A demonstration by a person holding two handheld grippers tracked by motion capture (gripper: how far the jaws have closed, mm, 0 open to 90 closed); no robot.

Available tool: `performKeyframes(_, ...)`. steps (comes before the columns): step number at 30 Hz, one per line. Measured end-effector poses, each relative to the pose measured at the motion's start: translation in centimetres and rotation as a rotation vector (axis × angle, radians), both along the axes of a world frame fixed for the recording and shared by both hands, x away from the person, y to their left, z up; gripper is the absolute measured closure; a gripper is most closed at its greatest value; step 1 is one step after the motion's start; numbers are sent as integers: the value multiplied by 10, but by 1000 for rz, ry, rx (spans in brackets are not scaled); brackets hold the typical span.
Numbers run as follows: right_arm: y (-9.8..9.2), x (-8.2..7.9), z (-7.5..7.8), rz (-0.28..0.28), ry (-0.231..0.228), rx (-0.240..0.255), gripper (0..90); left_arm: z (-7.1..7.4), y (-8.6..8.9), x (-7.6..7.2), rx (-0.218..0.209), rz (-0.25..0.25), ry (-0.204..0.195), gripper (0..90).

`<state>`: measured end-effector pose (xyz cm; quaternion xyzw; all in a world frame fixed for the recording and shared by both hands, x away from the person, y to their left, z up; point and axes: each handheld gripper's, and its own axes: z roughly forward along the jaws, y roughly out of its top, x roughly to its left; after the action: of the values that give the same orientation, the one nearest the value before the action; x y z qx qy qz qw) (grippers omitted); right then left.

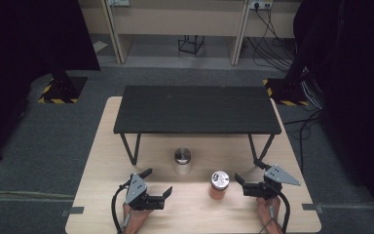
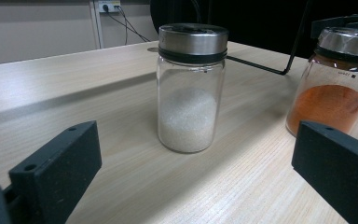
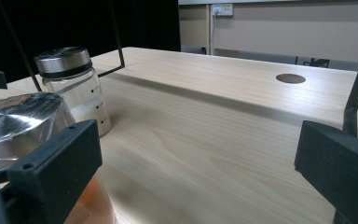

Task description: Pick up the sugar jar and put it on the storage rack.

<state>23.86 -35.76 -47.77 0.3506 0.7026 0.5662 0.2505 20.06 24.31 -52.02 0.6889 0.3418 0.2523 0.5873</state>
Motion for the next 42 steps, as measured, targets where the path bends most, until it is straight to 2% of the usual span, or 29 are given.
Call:
performKeyframes(33, -2, -1, -2, -2, -9, 7, 8, 0, 0, 1, -1, -4, 1, 11)
performKeyframes(42, -4, 0, -2, 1, -10, 10, 8, -1, 1, 1, -12, -8, 0, 9)
